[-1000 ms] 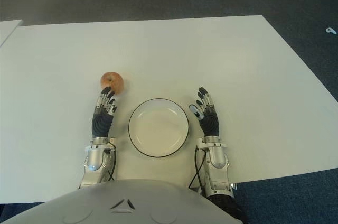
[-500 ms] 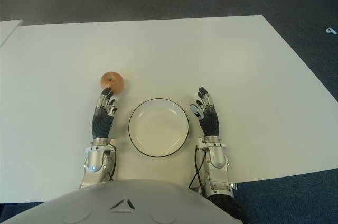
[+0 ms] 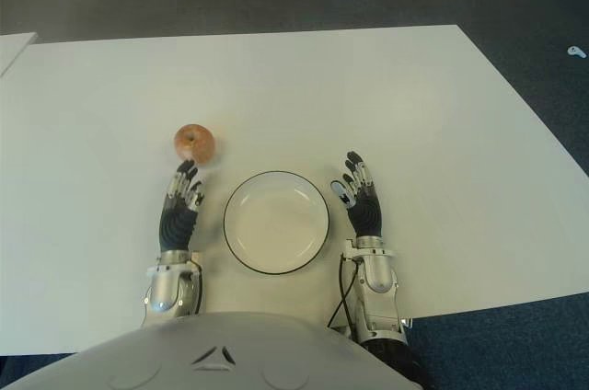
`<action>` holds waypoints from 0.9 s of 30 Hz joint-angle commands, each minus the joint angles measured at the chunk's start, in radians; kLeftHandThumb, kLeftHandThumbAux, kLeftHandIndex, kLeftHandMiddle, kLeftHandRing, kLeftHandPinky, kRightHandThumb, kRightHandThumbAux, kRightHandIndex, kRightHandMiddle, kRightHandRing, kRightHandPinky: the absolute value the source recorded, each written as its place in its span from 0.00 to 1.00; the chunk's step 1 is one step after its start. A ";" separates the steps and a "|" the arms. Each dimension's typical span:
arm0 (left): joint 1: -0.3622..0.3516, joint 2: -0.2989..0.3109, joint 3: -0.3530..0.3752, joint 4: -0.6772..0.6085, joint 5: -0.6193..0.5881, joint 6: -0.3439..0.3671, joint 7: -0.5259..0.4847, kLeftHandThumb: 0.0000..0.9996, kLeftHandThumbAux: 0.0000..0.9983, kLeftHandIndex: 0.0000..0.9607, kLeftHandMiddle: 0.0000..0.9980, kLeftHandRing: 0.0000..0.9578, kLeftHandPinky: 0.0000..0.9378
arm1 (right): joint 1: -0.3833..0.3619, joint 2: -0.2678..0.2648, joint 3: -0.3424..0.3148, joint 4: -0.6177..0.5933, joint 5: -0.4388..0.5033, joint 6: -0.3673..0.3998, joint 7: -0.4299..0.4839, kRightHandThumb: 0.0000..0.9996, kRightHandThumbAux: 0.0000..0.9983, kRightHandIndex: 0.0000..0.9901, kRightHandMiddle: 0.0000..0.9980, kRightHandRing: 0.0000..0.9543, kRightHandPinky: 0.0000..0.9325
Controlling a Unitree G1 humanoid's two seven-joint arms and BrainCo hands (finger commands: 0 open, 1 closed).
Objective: Put the apples into the plate.
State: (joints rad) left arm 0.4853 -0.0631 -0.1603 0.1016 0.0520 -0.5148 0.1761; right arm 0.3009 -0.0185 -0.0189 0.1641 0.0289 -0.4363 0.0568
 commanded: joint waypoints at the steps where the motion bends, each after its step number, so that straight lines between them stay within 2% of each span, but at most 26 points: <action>1: 0.156 -0.039 -0.060 -0.295 0.126 0.145 0.040 0.06 0.57 0.06 0.06 0.04 0.01 | 0.031 0.011 0.008 0.064 -0.012 0.061 -0.009 0.08 0.46 0.00 0.00 0.00 0.00; 3: 0.173 -0.040 -0.069 -0.345 0.163 0.166 0.046 0.07 0.57 0.06 0.06 0.04 0.02 | 0.031 0.010 0.008 0.066 -0.013 0.061 -0.011 0.08 0.46 0.00 0.00 0.00 0.00; 4: 0.169 -0.032 -0.060 -0.338 0.244 0.149 0.079 0.07 0.56 0.06 0.06 0.04 0.02 | 0.029 0.011 0.007 0.068 -0.014 0.061 -0.015 0.08 0.46 0.00 0.00 0.00 0.00; 6: 0.139 0.001 -0.034 -0.310 0.422 0.142 0.162 0.06 0.56 0.07 0.08 0.05 0.05 | 0.027 0.013 0.006 0.072 -0.018 0.061 -0.022 0.08 0.47 0.00 0.00 0.00 0.00; 7: 0.106 0.035 -0.017 -0.289 0.519 0.162 0.207 0.06 0.56 0.07 0.08 0.05 0.05 | 0.026 0.013 0.006 0.074 -0.022 0.061 -0.025 0.08 0.47 0.00 0.00 0.00 0.00; 9: 0.051 0.083 0.005 -0.273 0.628 0.205 0.245 0.07 0.54 0.06 0.08 0.07 0.07 | 0.024 0.012 0.008 0.079 -0.029 0.060 -0.029 0.07 0.47 0.00 0.00 0.00 0.00; 11: 0.017 0.110 0.015 -0.282 0.694 0.232 0.256 0.10 0.51 0.05 0.06 0.07 0.08 | 0.023 0.011 0.009 0.084 -0.036 0.059 -0.033 0.07 0.47 0.00 0.00 0.00 0.00; 16: -0.007 0.183 0.021 -0.306 0.887 0.271 0.330 0.18 0.47 0.04 0.04 0.06 0.10 | 0.017 0.013 0.007 0.097 -0.042 0.060 -0.046 0.07 0.47 0.00 0.00 0.00 0.00; 19: -0.023 0.243 0.035 -0.352 0.991 0.310 0.312 0.24 0.44 0.06 0.03 0.04 0.11 | 0.007 0.015 0.004 0.116 -0.041 0.057 -0.052 0.07 0.46 0.00 0.00 0.00 0.00; 22: -0.027 0.275 0.036 -0.396 1.046 0.337 0.278 0.26 0.43 0.06 0.02 0.03 0.08 | 0.003 0.017 0.002 0.125 -0.040 0.056 -0.056 0.07 0.46 0.00 0.00 0.00 0.00; 27: -0.026 0.313 0.029 -0.516 1.099 0.374 0.135 0.28 0.42 0.07 0.01 0.01 0.04 | -0.006 0.018 0.000 0.146 -0.039 0.059 -0.062 0.07 0.47 0.00 0.00 0.00 0.00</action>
State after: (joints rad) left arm 0.4695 0.1992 -0.1281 -0.3292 1.0513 -0.1781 0.4000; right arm 0.2606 -0.0127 -0.0204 0.2043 -0.0002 -0.4446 0.0053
